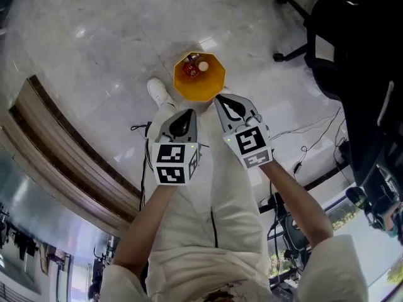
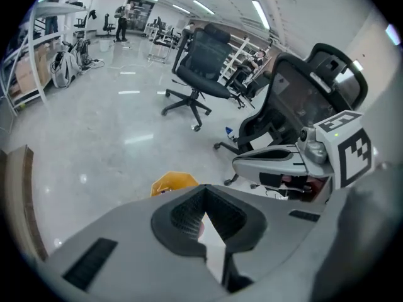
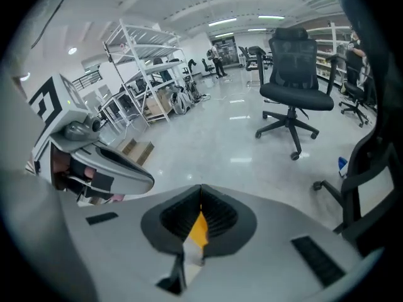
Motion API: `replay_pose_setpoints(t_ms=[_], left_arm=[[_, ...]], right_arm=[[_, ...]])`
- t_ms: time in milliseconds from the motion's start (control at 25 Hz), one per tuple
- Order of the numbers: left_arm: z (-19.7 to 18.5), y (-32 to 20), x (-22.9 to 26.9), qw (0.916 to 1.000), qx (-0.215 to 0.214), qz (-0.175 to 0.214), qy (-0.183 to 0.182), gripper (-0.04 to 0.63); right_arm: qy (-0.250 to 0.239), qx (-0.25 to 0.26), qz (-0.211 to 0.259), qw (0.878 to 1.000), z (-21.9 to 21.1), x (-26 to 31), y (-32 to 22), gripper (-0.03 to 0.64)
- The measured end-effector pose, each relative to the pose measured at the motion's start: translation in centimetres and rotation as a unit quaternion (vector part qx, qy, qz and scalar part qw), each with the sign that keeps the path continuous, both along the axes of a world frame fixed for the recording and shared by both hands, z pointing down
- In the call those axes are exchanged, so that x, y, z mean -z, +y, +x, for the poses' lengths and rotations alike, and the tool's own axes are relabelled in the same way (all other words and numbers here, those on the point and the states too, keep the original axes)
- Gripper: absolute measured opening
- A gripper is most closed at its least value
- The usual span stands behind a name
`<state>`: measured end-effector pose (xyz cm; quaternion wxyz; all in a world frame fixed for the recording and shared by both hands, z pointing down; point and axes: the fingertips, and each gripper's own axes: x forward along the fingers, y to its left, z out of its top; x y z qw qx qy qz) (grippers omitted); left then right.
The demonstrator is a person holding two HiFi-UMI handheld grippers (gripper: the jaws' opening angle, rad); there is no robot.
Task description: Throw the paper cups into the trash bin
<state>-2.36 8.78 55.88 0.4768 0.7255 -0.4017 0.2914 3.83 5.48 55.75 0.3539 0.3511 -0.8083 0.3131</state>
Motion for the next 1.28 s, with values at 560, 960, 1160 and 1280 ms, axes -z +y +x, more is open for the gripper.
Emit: replay_pose_setpoints(t_ms=[560, 960, 1160, 1280], left_arm=[[2.0, -0.4, 25.3, 0.9927, -0.020, 0.111, 0.042, 0.006], [1.4, 1.0, 40.9, 0.9732, -0.043, 0.215, 0.067, 0.006], [-1.0, 0.9, 45.2, 0.9642, -0.042, 0.252, 0.071, 0.006], [-2.4, 0.8, 46.6, 0.9594, -0.032, 0.268, 0.083, 0.006]], right_arm=[[-0.046, 0.021, 0.069, 0.996, 1.3, 23.2, 1.8, 0.006], [-0.104, 0.029, 0.160, 0.981, 0.1, 39.1, 3.2, 0.006], [-0.103, 0.024, 0.179, 0.978, -1.3, 42.4, 4.1, 0.006], [-0.095, 0.027, 0.195, 0.976, -1.9, 43.6, 4.1, 0.006]])
